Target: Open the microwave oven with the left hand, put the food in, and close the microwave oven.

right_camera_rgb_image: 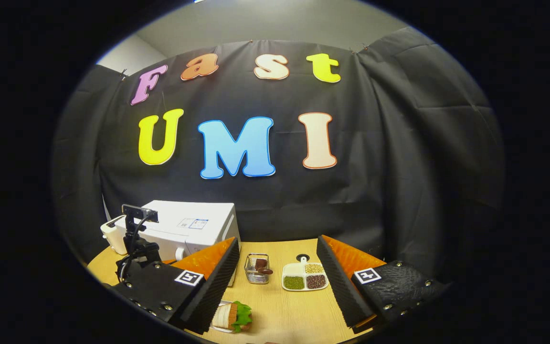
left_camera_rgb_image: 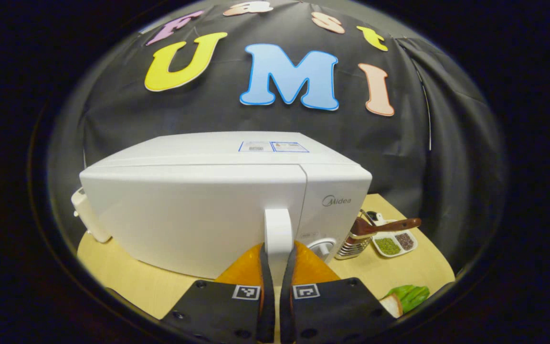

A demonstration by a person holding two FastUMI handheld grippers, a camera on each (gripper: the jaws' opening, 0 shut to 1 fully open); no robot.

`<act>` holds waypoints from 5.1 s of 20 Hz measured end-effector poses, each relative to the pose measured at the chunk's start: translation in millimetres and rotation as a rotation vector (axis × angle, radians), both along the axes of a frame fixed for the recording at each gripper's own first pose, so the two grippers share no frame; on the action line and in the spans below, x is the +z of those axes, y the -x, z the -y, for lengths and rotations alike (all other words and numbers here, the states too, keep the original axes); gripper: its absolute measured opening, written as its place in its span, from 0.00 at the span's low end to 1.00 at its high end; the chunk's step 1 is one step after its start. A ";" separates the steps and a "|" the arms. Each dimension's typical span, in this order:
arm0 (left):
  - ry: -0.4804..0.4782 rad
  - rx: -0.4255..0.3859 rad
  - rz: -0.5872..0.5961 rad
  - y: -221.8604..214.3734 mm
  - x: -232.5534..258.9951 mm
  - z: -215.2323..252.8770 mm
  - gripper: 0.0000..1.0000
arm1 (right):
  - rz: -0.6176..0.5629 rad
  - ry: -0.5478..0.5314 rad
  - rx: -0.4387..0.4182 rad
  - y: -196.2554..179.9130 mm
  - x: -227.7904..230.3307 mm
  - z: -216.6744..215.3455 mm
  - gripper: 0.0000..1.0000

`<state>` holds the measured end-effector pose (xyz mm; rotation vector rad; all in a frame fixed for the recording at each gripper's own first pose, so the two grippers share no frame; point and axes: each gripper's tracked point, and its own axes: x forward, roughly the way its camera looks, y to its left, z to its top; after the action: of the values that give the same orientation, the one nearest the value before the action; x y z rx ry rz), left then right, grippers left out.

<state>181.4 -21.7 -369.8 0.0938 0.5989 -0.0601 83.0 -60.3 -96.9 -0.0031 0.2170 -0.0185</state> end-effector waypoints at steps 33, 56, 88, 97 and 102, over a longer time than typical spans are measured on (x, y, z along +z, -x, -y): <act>-0.035 -0.019 -0.113 281.0 64.0 -178.4 0.06 | -0.027 -0.059 0.139 68.3 -21.0 -118.4 0.99; 0.061 0.021 -0.139 324.9 83.6 -383.2 0.15 | -0.417 0.043 0.184 43.7 -186.1 -88.6 0.99; -0.043 0.213 0.454 243.2 367.5 -79.5 0.95 | -0.707 -0.711 0.386 52.2 -208.0 -111.7 0.20; 0.002 0.090 0.513 234.4 428.6 -109.0 0.95 | -0.559 -1.092 0.408 43.3 -126.1 -186.8 0.20; 0.050 0.116 0.481 245.3 424.8 -172.2 0.94 | -0.505 -1.244 0.354 29.6 -119.4 -238.5 0.20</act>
<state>-63.9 150.5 55.0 0.0230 0.1212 0.0593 53.4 178.2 -216.3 1.2030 0.7005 0.4772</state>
